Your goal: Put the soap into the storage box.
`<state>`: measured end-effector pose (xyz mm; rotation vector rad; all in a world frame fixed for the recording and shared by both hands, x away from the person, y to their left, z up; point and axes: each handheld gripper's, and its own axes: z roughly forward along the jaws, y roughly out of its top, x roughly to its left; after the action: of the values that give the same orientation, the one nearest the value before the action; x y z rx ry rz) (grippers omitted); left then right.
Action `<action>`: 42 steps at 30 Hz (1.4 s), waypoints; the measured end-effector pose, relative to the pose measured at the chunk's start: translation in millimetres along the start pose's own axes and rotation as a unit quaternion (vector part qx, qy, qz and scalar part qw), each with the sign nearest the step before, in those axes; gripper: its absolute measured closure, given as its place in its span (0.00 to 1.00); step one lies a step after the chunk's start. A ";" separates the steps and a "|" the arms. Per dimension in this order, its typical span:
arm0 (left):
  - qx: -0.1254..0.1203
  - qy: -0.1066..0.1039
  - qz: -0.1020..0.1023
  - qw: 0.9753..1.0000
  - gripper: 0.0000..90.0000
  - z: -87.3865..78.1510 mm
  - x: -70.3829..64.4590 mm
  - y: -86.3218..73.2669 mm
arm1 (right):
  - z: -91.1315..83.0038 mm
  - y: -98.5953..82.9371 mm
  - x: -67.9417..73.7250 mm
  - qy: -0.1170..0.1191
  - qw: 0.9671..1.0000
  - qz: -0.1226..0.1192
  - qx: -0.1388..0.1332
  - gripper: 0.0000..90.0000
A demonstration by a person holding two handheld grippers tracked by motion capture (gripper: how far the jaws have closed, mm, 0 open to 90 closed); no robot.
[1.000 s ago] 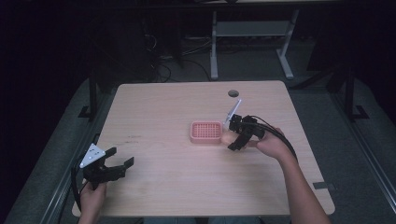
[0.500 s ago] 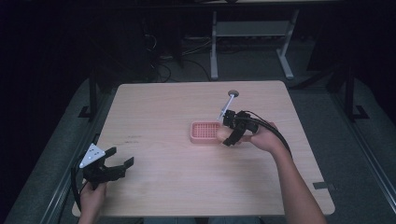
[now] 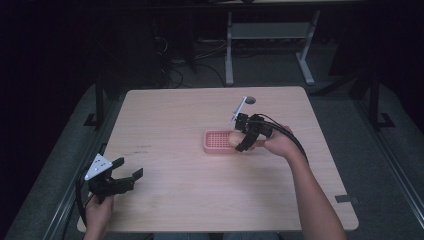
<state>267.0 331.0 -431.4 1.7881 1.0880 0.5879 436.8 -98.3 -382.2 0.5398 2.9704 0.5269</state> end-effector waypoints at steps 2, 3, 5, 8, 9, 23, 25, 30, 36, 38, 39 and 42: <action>0.000 0.000 -0.001 1.000 0.16 0.1 -0.2 0.1 | 0.2 2.0 -1.5 -0.004 1.000 -0.003 0.007 0.36; 0.000 -0.001 -0.001 1.000 0.16 0.2 -0.4 0.1 | -0.4 4.4 -2.9 -0.006 1.000 -0.006 0.009 0.36; 0.001 0.000 0.000 1.000 0.16 0.0 -0.5 0.3 | -1.5 5.8 -3.2 -0.005 1.000 -0.005 0.009 0.36; 0.000 0.000 -0.002 1.000 0.16 0.3 -0.7 0.0 | -3.9 10.1 -5.6 -0.006 1.000 -0.007 0.004 0.36; 0.000 0.000 -0.001 1.000 0.16 0.3 -0.6 0.0 | -4.4 11.6 -7.0 -0.003 1.000 -0.008 0.000 0.36; 0.001 -0.001 -0.002 1.000 0.16 1.3 -0.8 -0.4 | 10.1 28.8 -13.4 0.007 1.000 -0.018 0.008 0.36; 0.002 -0.001 -0.002 1.000 0.16 1.4 -0.8 -0.5 | 14.4 30.6 -15.0 0.007 1.000 -0.018 0.011 0.36; 0.003 -0.002 -0.001 1.000 0.16 1.7 -0.6 -0.6 | 20.1 38.4 -17.3 0.011 1.000 -0.018 0.004 0.36; 0.000 -0.001 -0.003 1.000 0.16 1.5 -0.9 -0.4 | 17.0 55.5 -13.6 0.008 0.999 -0.035 0.003 0.36; 0.004 -0.001 0.000 1.000 0.16 1.2 -0.4 -0.4 | 20.8 56.6 -13.8 0.007 0.999 -0.034 0.006 0.36; 0.002 -0.002 -0.002 1.000 0.16 1.6 -0.9 -0.5 | 24.7 57.1 -14.0 0.002 0.999 -0.037 0.015 0.35; 0.001 -0.003 -0.002 1.000 0.16 1.7 -1.0 -0.3 | 32.9 57.9 -13.1 0.001 0.999 -0.040 0.022 0.35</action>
<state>267.6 329.4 -432.4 1.7880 1.0886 0.5793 472.5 -41.6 -392.9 0.4209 2.9972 0.4557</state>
